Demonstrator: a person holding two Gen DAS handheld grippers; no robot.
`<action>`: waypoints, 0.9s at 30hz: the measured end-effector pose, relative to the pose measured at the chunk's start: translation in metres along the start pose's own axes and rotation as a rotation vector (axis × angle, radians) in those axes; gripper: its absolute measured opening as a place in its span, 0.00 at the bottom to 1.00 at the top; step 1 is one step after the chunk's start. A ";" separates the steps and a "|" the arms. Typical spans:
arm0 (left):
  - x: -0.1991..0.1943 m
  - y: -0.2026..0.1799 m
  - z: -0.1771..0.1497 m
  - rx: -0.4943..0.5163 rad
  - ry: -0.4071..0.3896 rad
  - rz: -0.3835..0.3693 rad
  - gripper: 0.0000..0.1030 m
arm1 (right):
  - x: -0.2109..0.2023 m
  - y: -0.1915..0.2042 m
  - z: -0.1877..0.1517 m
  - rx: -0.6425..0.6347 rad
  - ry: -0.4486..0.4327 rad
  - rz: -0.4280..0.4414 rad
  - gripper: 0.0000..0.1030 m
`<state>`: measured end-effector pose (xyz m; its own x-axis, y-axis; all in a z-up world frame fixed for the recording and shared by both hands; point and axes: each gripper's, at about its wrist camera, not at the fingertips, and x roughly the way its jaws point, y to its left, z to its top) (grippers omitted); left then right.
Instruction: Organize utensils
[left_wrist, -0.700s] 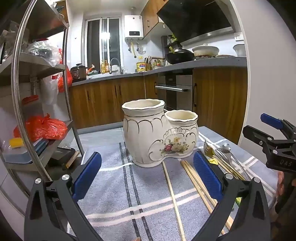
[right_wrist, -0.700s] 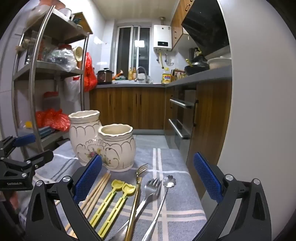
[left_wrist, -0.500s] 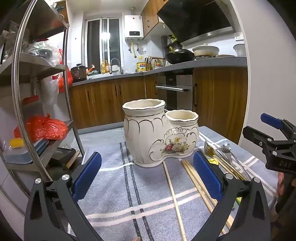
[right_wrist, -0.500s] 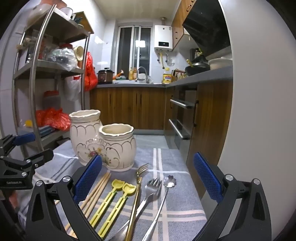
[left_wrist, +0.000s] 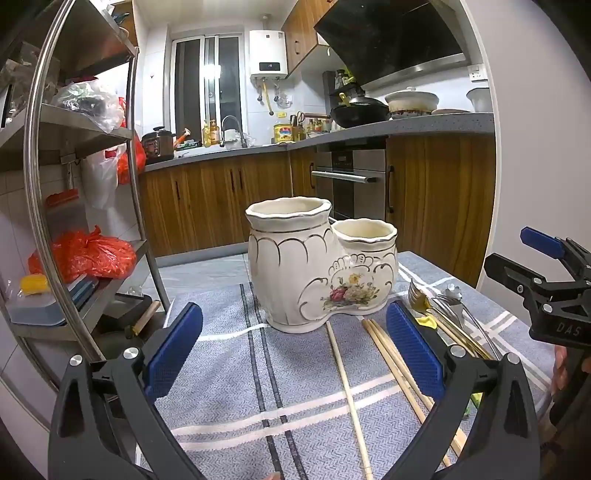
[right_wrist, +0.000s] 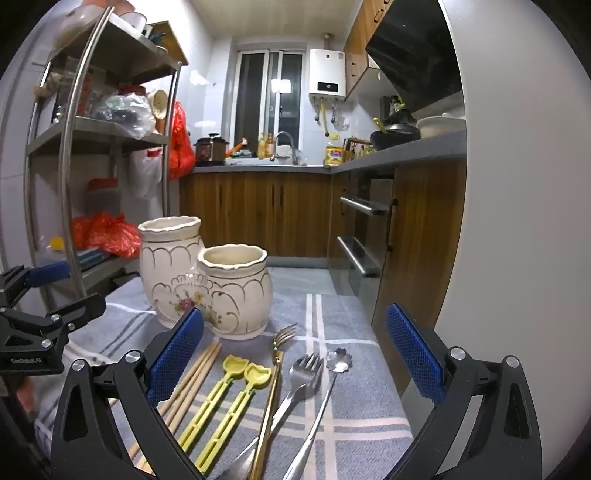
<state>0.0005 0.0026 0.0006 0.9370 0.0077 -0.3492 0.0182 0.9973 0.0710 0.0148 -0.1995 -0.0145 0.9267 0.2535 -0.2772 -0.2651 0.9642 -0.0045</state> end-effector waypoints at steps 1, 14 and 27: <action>0.000 0.001 0.000 0.000 0.000 0.000 0.95 | -0.001 0.000 -0.002 0.002 -0.006 0.001 0.95; -0.005 -0.001 -0.001 0.003 0.000 0.000 0.95 | 0.004 -0.001 0.000 -0.007 0.009 0.001 0.95; -0.003 0.003 -0.001 0.001 0.003 0.000 0.95 | 0.006 0.001 -0.002 -0.008 0.013 0.000 0.95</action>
<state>-0.0026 0.0060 0.0014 0.9361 0.0083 -0.3518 0.0183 0.9972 0.0721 0.0195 -0.1975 -0.0176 0.9231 0.2524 -0.2901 -0.2673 0.9635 -0.0123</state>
